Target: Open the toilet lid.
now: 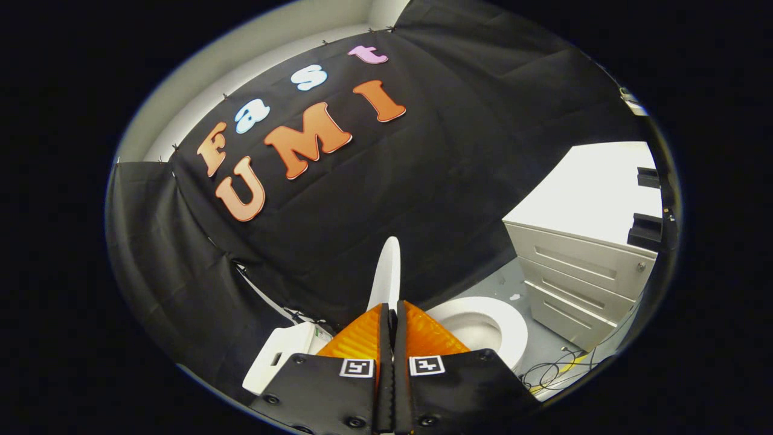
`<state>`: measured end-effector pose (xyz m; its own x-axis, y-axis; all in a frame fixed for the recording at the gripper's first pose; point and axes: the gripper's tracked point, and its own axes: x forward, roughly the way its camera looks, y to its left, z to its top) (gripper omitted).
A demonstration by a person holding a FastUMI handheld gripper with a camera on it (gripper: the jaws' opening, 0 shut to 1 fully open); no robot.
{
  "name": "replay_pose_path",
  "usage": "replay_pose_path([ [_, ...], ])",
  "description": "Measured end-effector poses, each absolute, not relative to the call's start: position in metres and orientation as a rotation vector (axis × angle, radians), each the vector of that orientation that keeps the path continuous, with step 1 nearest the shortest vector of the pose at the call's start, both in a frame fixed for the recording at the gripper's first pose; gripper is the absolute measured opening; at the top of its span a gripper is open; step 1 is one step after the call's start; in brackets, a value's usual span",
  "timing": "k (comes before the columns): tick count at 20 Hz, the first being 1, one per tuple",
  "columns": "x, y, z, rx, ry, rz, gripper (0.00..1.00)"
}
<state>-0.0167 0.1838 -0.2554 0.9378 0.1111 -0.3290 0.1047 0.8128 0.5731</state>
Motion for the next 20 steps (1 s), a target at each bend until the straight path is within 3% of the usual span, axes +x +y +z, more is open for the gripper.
replay_pose_path([
  [20,-0.018,0.288,-0.18,0.44,0.334,0.116,0.08],
])
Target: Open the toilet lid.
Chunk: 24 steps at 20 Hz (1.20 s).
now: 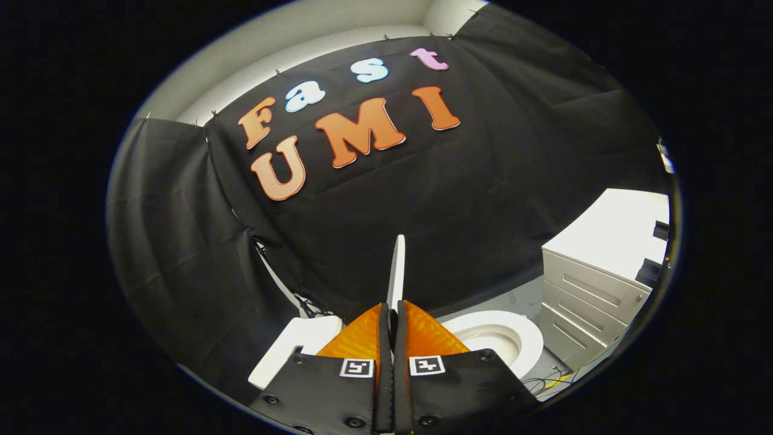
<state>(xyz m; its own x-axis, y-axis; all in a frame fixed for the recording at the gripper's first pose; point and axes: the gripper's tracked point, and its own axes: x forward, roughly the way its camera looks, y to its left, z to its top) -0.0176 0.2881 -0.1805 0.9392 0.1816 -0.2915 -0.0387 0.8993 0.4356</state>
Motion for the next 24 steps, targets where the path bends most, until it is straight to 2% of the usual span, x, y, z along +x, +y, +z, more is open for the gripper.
replay_pose_path([
  [24,-0.04,0.436,-0.132,0.275,0.283,0.351,0.08],
])
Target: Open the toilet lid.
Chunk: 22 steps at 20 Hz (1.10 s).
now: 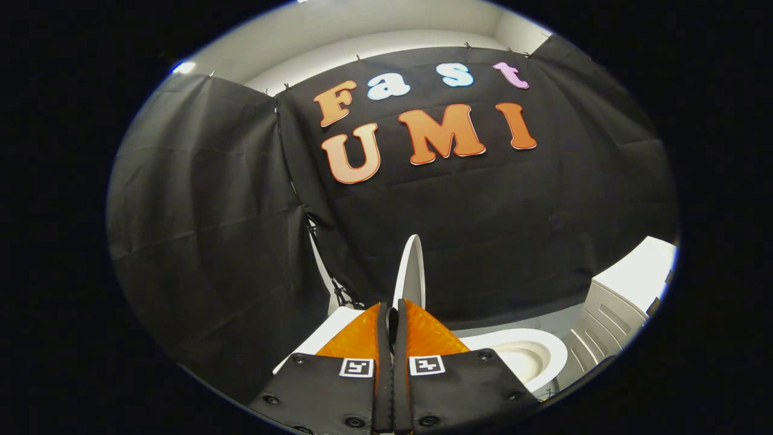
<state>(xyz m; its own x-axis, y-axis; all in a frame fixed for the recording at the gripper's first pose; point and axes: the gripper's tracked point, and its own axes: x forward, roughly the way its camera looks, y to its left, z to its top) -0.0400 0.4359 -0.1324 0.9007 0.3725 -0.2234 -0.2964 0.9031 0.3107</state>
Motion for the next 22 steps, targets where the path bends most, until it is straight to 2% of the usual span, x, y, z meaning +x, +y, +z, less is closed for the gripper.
replay_pose_path([
  [22,-0.055,0.551,-0.127,0.166,0.249,0.509,0.08],
])
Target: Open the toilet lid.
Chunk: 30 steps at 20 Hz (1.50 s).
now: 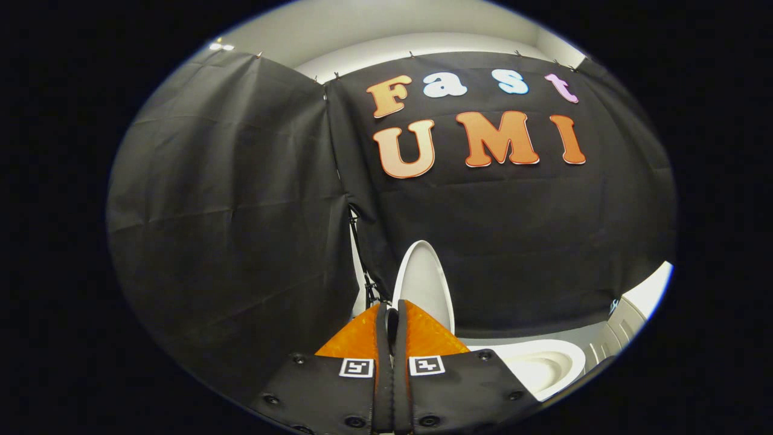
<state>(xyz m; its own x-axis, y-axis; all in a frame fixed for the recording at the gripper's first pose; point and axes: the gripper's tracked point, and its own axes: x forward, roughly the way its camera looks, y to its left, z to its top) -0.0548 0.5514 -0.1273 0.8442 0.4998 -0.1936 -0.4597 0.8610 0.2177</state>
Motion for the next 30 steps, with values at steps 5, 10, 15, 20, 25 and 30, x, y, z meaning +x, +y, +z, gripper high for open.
replay_pose_path([
  [5,-0.055,0.566,-0.13,0.155,0.25,0.536,0.08],
  [10,-0.051,0.557,-0.127,0.063,0.232,0.496,0.11],
  [15,-0.051,0.539,-0.104,0.082,0.169,0.478,0.51],
  [20,-0.039,0.49,-0.086,0.112,0.124,0.409,0.92],
  [25,-0.023,0.425,-0.078,0.135,0.128,0.33,0.98],
  [30,-0.009,0.351,-0.058,0.12,0.085,0.276,0.98],
])
